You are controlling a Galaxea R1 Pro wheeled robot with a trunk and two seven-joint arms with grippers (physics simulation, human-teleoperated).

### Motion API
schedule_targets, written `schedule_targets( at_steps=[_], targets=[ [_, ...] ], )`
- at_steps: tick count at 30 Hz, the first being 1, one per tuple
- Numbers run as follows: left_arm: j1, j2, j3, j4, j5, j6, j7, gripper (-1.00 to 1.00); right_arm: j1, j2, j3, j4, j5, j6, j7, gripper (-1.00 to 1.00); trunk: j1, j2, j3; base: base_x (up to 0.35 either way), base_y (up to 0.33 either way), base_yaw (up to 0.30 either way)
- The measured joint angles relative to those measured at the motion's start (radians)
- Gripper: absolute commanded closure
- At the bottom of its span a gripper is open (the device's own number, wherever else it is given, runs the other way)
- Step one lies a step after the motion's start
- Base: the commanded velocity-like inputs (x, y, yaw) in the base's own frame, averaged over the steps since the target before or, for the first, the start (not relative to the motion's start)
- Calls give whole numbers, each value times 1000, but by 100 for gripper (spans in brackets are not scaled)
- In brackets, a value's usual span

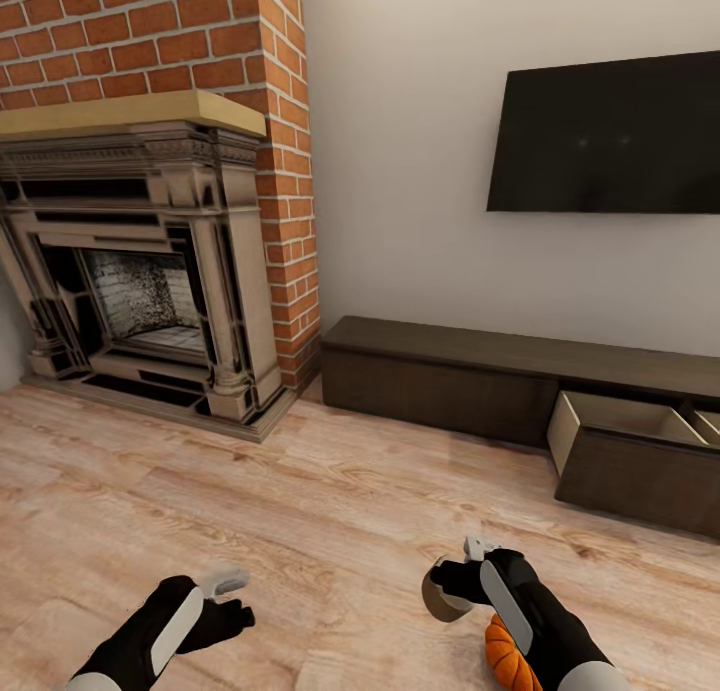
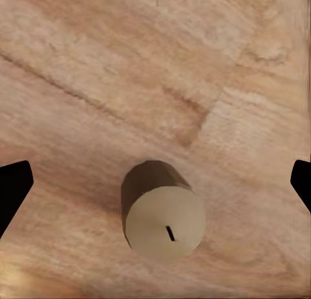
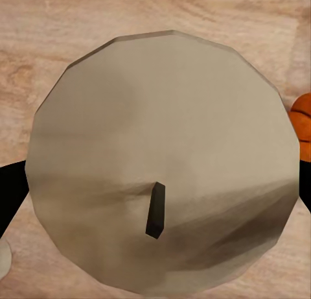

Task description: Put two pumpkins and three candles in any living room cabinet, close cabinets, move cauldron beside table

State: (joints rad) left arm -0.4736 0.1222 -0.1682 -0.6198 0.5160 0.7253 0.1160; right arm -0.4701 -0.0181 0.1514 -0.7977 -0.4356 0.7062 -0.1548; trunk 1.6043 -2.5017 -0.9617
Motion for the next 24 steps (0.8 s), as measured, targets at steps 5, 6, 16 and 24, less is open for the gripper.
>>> schedule_targets(
  at_steps=[5, 6, 16, 24],
  targets=[
    [0, -30, -36, 46, 0, -26, 0, -100, 0, 1, 1, 0, 0, 0, 0, 100, 0, 0, 0, 0, 0, 0],
    [0, -35, -39, 65, -2, -50, 1, -100, 0, 1, 1, 0, 0, 0, 0, 100, 0, 0, 0, 0, 0, 0],
    [1, -69, -67, 170, -5, -198, 8, -100, 0, 43, 64, -72, -6, 8, -7, 100, 0, 0, 0, 0, 0, 0],
    [5, -96, -95, 203, -5, -276, 11, -100, 9, 52, 86, -282, 2, 30, -48, 100, 0, 0, 0, 0, 0, 0]
  ],
)
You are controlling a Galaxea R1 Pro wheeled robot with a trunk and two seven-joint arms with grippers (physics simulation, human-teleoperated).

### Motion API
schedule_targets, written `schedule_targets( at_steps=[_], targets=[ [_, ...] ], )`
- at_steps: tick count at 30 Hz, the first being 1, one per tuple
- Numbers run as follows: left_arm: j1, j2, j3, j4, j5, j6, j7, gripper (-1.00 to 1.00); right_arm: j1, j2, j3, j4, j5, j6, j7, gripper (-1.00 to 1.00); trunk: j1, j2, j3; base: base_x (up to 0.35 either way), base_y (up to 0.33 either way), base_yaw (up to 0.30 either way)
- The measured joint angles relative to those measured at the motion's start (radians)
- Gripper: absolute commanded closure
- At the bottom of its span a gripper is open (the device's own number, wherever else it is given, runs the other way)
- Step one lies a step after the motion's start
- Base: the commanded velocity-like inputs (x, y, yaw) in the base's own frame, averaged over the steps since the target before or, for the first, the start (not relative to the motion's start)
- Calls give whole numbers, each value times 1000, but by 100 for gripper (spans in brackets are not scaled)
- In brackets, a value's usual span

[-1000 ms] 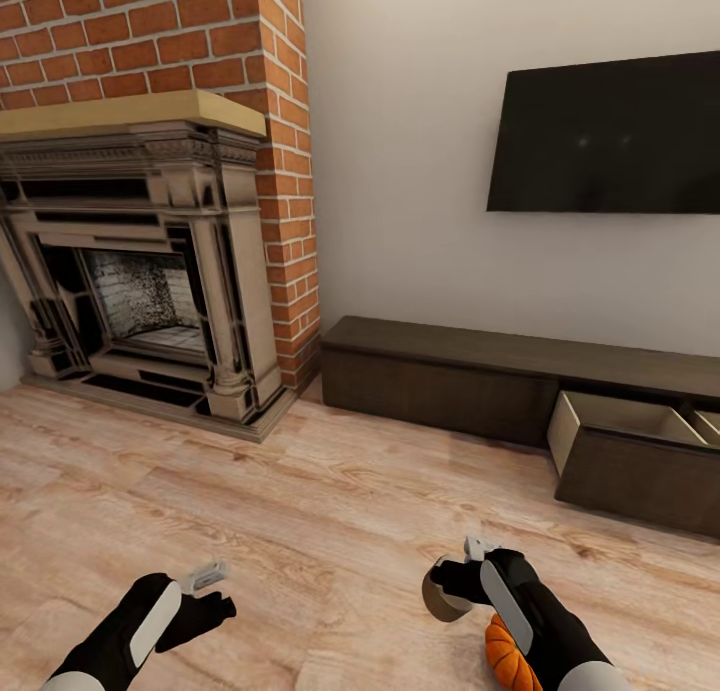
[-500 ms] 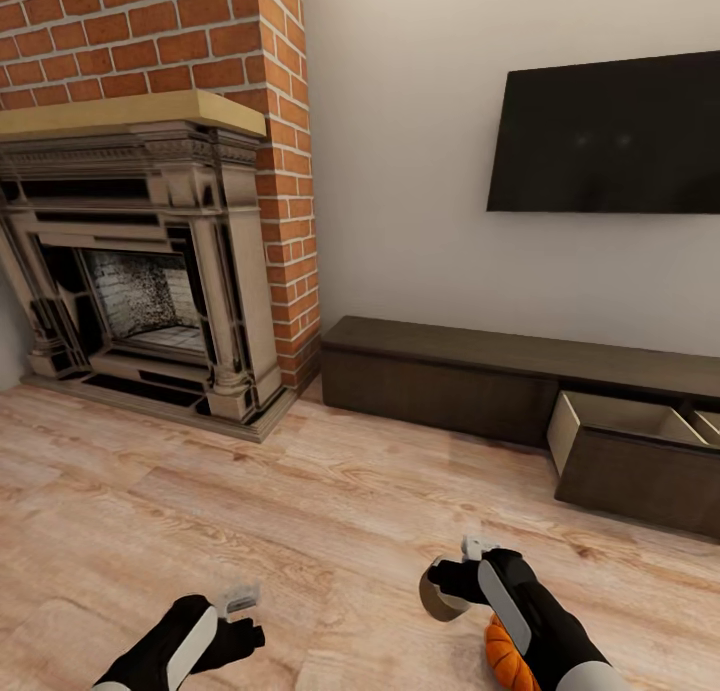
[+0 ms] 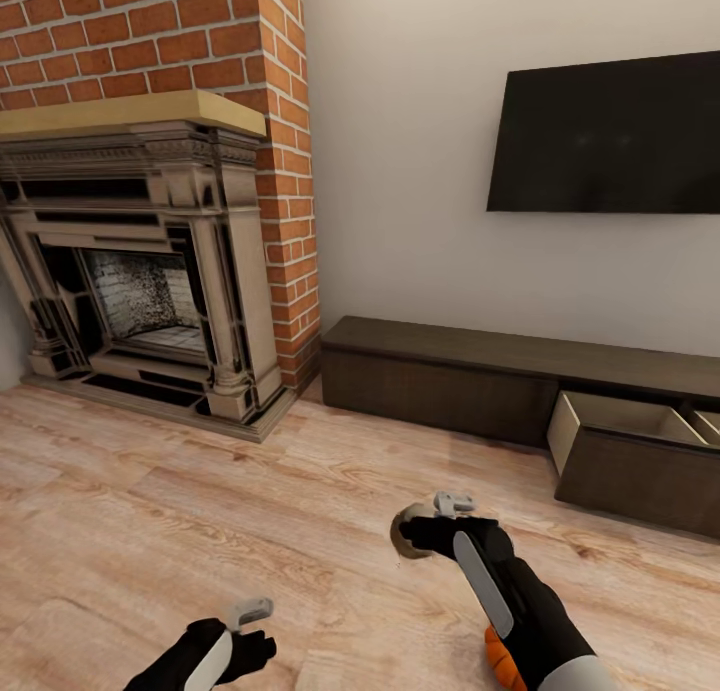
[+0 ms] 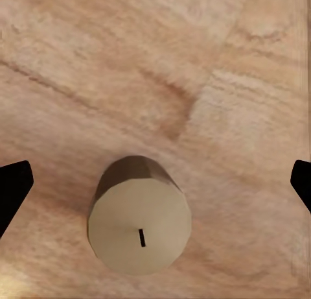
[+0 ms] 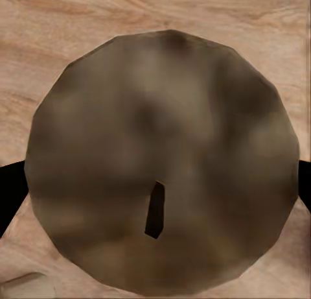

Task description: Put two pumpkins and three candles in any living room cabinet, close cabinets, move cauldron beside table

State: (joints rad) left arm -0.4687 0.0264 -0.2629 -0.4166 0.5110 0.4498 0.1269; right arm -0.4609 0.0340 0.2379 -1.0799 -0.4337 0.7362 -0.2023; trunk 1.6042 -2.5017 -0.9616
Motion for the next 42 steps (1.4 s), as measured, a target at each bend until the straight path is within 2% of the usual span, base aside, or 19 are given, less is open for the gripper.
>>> schedule_targets(
  at_steps=[4, 9, 13, 22, 42],
  targets=[
    [2, -4, -22, 3, 1, -11, 6, -100, 6, -1, 1, -54, -6, 4, -12, 100, 0, 0, 0, 0, 0, 0],
    [2, -8, -28, 4, 1, -13, 8, -100, 10, -2, 1, -70, -13, 4, -14, 100, 0, 0, 0, 0, 0, 0],
    [3, -26, -32, 18, 3, -16, 34, -100, 11, 0, 4, -76, -16, 4, -15, 100, 0, 0, 0, 0, 0, 0],
    [3, -64, -30, 98, 4, -117, 124, -100, 32, 0, 3, -114, -16, 4, -15, 100, 0, 0, 0, 0, 0, 0],
    [4, -72, -30, 114, 3, -160, 129, -100, 37, 1, 6, -119, -17, 6, -14, 100, 0, 0, 0, 0, 0, 0]
  ],
)
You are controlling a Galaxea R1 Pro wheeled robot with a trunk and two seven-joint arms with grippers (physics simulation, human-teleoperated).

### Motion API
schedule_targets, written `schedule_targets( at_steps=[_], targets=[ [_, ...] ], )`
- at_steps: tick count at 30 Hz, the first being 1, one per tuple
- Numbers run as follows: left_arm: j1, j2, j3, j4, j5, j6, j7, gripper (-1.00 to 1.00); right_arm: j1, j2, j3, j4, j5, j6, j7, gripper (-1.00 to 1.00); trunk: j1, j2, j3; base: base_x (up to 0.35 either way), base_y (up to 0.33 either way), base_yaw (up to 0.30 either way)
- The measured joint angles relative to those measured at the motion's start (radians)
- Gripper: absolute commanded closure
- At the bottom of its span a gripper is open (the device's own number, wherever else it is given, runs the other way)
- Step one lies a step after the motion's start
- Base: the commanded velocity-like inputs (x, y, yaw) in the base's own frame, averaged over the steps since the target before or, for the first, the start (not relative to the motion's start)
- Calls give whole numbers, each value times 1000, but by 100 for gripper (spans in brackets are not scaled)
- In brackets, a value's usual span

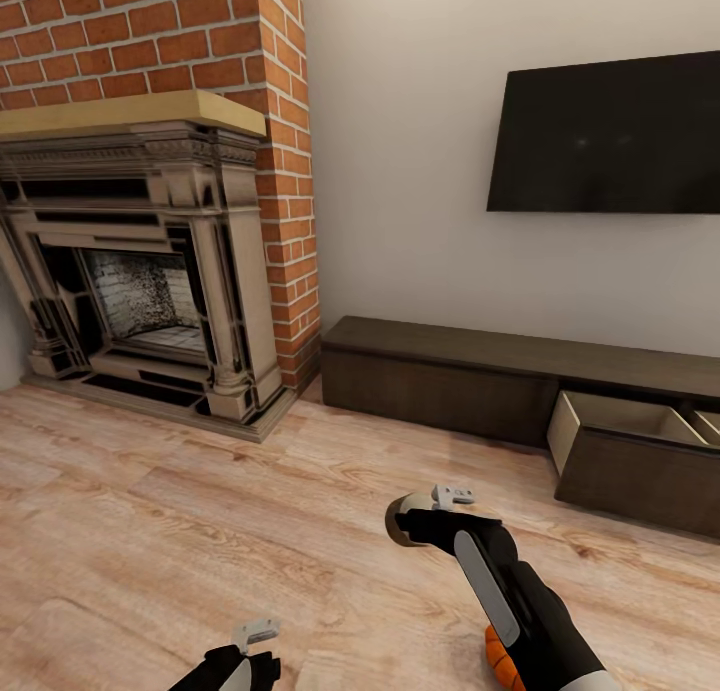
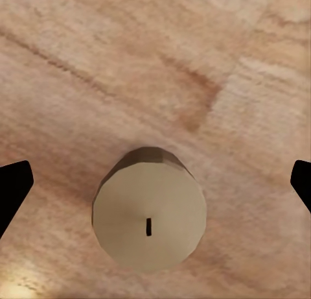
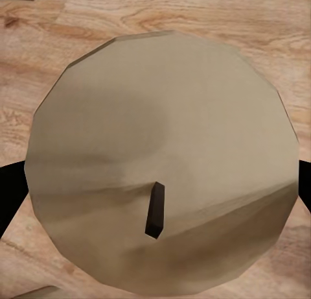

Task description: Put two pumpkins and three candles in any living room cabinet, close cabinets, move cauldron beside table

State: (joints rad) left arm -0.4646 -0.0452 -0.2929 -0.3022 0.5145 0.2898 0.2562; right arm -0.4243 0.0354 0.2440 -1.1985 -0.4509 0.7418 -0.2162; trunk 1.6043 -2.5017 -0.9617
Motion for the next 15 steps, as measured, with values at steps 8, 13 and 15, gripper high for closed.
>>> schedule_targets(
  at_steps=[8, 13, 15],
  targets=[
    [0, 0, 1, -1, 3, -1, 0, -100, 0, 0, -1, 0, 0, 0, 0, 100, 0, 0, 0, 0, 0, 0],
    [0, 0, 1, -2, 3, -2, 0, -100, 0, -1, 0, -2, 0, 0, 0, 100, 1, -1, -12, 0, 0, 0],
    [0, 0, 0, -2, 3, -7, 0, -100, 0, -1, -1, -11, 0, 0, 0, 100, 2, -1, -19, 0, 0, 0]
  ],
)
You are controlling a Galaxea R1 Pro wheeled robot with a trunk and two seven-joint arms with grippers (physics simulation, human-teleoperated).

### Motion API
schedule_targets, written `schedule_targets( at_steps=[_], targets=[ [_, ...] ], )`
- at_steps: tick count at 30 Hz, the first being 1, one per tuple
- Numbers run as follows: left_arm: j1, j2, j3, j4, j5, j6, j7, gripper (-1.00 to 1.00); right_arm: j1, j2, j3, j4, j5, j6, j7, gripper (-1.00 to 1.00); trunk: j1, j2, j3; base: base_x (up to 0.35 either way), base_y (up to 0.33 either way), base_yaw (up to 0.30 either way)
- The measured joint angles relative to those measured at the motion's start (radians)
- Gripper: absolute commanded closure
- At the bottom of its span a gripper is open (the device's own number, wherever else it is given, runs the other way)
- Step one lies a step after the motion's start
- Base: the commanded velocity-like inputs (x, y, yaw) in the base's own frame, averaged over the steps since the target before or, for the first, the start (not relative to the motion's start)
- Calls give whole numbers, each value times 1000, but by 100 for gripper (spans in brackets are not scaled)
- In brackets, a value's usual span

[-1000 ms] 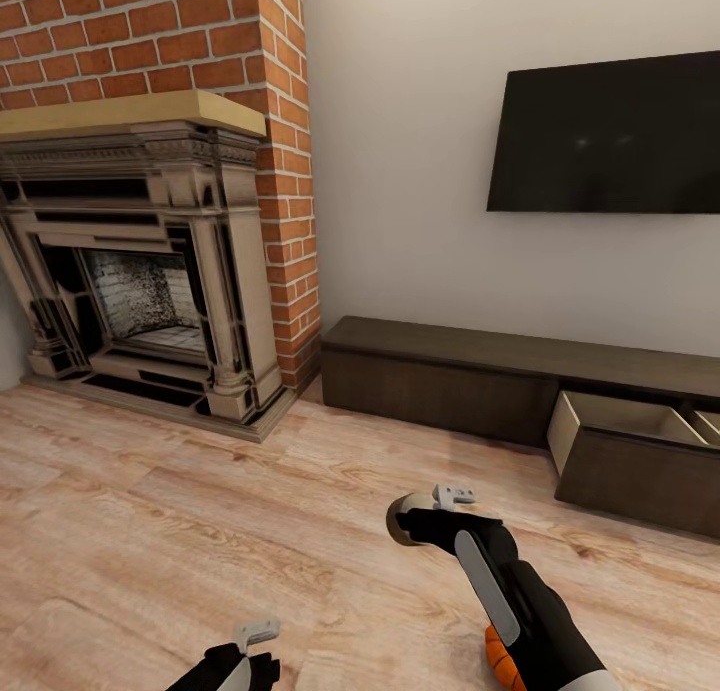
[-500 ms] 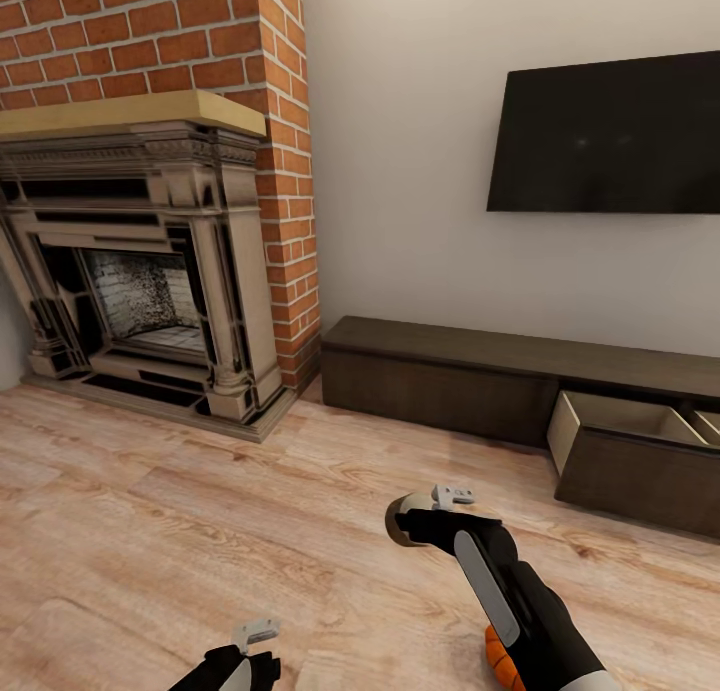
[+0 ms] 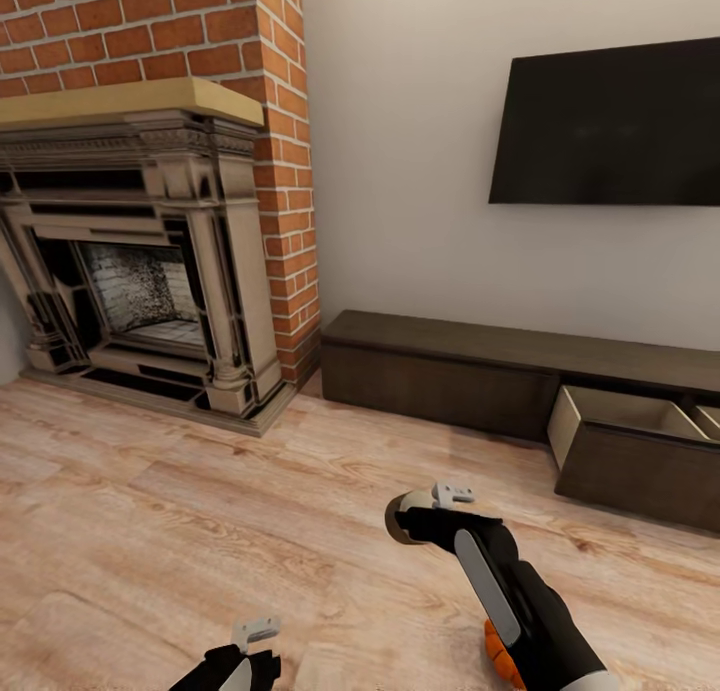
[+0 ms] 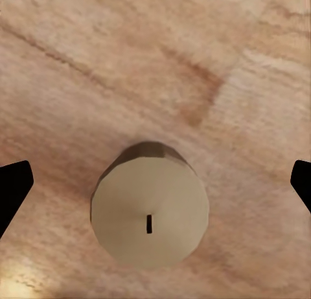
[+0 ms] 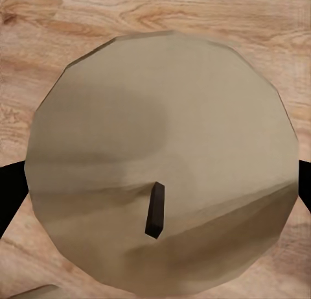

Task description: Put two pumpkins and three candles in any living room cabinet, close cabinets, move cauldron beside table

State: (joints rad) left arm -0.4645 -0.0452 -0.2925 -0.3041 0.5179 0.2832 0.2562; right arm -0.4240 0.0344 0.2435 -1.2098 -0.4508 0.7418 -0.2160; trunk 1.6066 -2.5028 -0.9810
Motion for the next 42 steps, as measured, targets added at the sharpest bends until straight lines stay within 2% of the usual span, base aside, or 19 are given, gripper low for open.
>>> schedule_targets(
  at_steps=[7, 18, 20, 26, 42],
  targets=[
    [1, 0, -1, 0, 0, -18, 3, -100, 31, -2, -2, -84, -1, 18, 0, 100, 3, -2, -27, 0, 0, 0],
    [1, 0, -3, -6, 0, -41, 1, -100, 119, -4, -2, -299, -1, 67, 1, 100, 8, -4, -70, 0, 0, 0],
    [1, 0, -10, -8, 0, -45, 2, -100, 124, -4, -2, -316, -1, 85, 3, 100, 8, -4, -70, 0, 0, 0],
    [2, 0, -22, -11, 0, -50, 4, -100, 129, -5, -4, -334, 0, 101, 5, 100, 8, -4, -70, 0, 0, 0],
    [1, -2, -31, -13, -1, -54, 6, -100, 130, -13, -8, -337, -1, 104, 8, 100, 15, -8, -132, 0, 0, 0]
  ],
)
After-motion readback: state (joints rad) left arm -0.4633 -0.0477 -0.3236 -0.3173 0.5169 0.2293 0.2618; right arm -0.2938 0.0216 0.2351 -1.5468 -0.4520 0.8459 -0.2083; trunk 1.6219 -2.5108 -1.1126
